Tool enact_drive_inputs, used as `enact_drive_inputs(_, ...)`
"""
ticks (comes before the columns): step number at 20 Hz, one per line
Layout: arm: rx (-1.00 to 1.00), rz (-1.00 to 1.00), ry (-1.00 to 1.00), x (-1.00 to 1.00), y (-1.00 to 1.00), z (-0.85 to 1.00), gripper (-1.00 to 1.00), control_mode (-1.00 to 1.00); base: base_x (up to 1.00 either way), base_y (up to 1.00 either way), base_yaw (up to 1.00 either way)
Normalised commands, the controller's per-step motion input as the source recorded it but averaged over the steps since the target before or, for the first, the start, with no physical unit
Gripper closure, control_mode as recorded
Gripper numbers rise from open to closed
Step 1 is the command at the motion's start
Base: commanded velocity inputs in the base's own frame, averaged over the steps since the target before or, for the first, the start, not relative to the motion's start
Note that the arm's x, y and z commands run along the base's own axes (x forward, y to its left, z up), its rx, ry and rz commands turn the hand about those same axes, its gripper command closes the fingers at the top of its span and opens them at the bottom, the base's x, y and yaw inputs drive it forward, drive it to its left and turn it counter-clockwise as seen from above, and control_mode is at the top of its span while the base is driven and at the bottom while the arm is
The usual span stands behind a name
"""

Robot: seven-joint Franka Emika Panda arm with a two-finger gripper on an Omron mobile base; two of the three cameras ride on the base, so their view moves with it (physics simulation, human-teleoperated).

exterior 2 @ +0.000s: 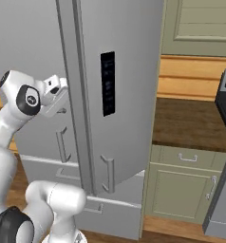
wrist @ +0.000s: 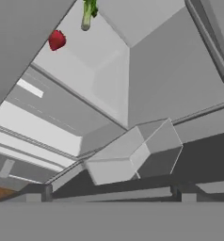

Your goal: Take the strawberry from the fridge and place it on top of the pancake, located on the dining counter.

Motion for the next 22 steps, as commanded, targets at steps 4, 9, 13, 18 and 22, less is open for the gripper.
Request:
enact_drive_inputs(4,0.00,-0.01,-0.06,-0.38,-0.66,0.00,-1.00,-1.00,0.00,0.00,0.00)
enact_drive_inputs(9,0.00,-0.03,-0.07,-0.33,-0.85,0.00,-1.00,-1.00,0.00,0.00,0.00)
enact_drive_inputs(13,0.00,-0.06,0.00,-0.04,-0.98,0.00,-1.00,-1.00,0.00,0.00,0.00)
enact_drive_inputs(18,0.00,-0.08,0.00,0.00,-0.99,0.00,-1.00,-1.00,0.00,0.00,0.00)
enact_drive_inputs(22,0.01,-0.07,0.00,0.00,-1.00,0.00,-1.00,-1.00,0.00,0.00,0.00)
